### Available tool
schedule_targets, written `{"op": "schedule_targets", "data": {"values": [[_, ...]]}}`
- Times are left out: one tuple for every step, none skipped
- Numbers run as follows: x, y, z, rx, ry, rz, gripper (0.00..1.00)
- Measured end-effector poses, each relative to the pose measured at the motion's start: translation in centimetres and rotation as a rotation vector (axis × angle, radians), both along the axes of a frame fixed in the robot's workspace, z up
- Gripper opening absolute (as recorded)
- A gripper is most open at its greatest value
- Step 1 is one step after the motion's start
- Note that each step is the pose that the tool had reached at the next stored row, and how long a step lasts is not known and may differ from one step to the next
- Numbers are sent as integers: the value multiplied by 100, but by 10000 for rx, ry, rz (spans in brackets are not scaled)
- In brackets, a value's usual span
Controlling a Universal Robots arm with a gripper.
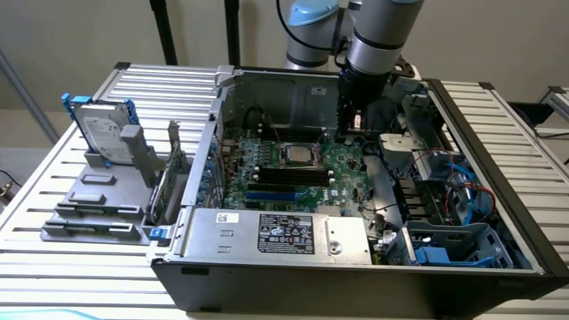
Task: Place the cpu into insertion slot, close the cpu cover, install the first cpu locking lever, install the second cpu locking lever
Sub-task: 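Close the cpu cover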
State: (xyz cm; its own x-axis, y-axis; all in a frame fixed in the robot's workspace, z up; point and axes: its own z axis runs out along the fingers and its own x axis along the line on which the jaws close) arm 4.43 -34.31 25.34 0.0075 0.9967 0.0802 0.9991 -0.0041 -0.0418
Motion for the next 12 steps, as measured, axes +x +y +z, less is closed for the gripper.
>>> {"op": "schedule_targets", "data": {"values": [[-32,0,11,1,17,1,11],[-63,0,22,1,31,0,11],[-95,0,32,1,45,-1,11],[-128,0,43,0,56,0,11],[-162,0,52,0,64,0,11],[-196,0,60,1,71,-1,11],[-234,1,66,1,77,1,11],[-271,0,69,1,82,0,11],[-311,0,69,2,86,-1,11],[-349,0,69,3,88,0,11],[-386,0,69,2,91,0,11],[-422,-1,70,1,93,0,11]]}}
